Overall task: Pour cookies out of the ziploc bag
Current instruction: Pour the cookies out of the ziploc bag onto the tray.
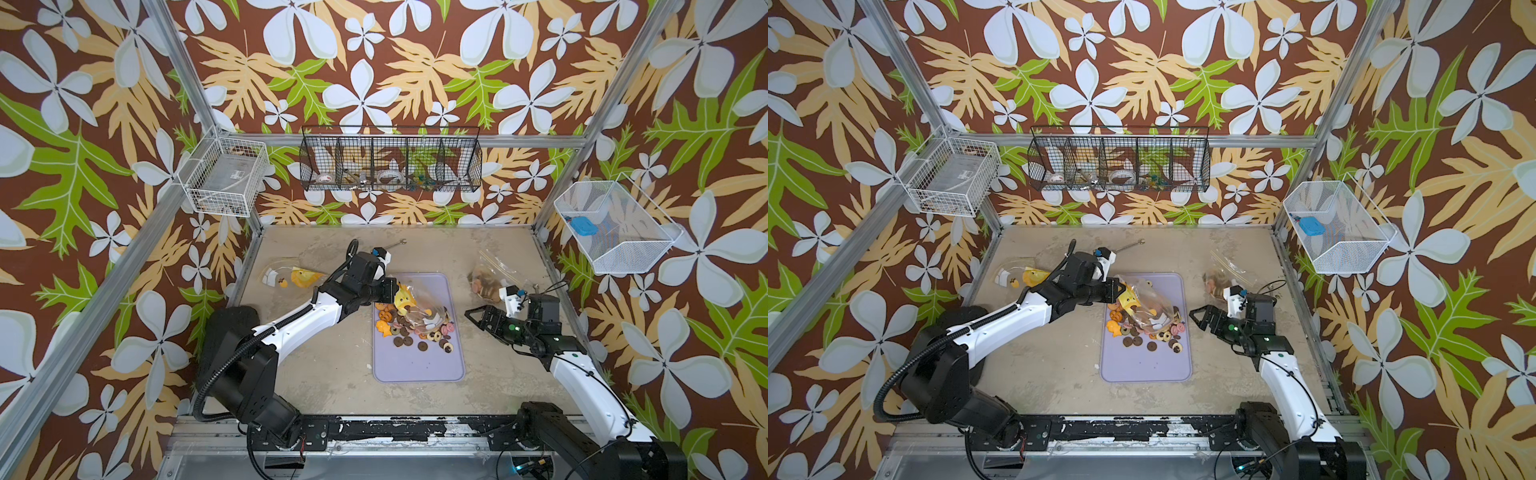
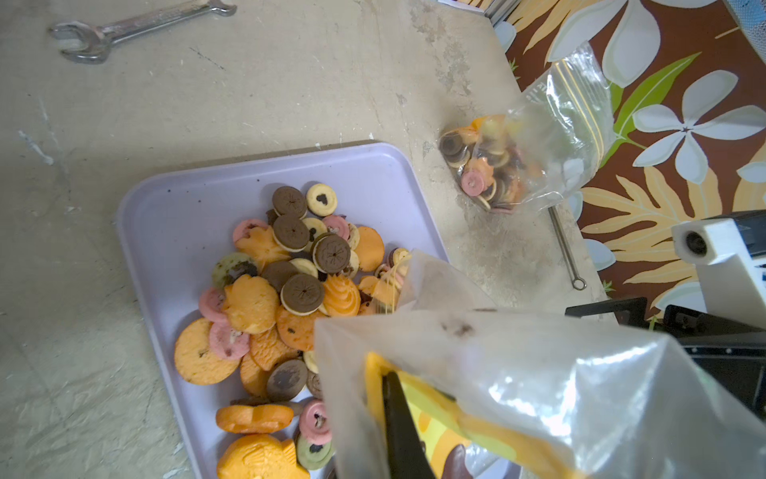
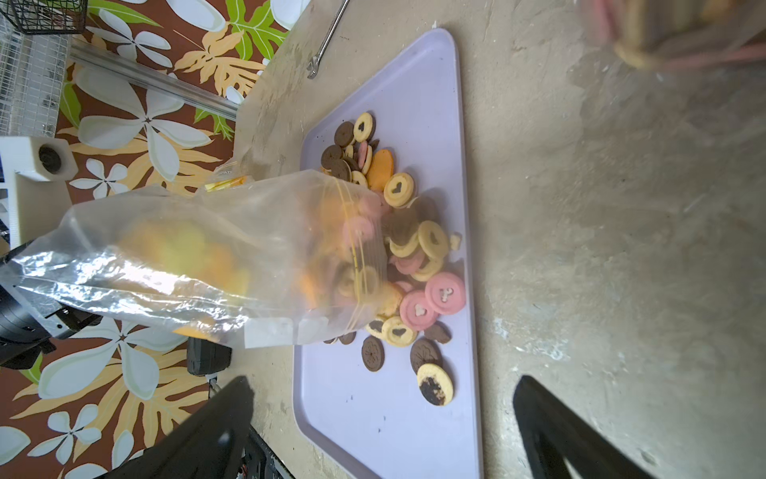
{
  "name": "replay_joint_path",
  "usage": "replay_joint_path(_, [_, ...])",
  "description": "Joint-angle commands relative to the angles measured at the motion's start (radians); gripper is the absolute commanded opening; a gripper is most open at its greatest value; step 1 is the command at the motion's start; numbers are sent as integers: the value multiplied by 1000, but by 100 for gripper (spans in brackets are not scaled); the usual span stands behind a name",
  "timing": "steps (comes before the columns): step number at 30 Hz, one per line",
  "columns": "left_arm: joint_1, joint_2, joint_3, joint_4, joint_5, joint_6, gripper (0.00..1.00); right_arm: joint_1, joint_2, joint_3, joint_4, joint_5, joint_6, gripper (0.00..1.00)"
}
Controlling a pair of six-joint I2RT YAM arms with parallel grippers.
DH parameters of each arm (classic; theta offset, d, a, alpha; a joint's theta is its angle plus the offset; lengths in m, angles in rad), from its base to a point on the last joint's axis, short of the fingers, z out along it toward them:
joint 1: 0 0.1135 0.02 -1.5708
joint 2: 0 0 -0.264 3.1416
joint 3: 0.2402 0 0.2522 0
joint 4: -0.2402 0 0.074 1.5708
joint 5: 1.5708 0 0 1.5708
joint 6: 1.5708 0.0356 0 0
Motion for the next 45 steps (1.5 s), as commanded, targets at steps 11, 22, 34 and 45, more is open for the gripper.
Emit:
replay_joint_path(11, [10, -74, -1, 98, 179, -79, 0, 0, -8, -11, 20, 6, 4, 100])
replay_joint_path(22, [10, -25, -57, 199, 244, -146, 0, 0, -11, 15, -8, 12, -12, 100])
replay_joint_path(34, [10, -95, -46, 135, 176, -115, 0, 1, 0, -7, 10, 11, -10, 100])
replay_joint_path(45, [10, -40, -58, 162, 184, -116, 0, -8, -3, 10, -17, 14, -26, 100])
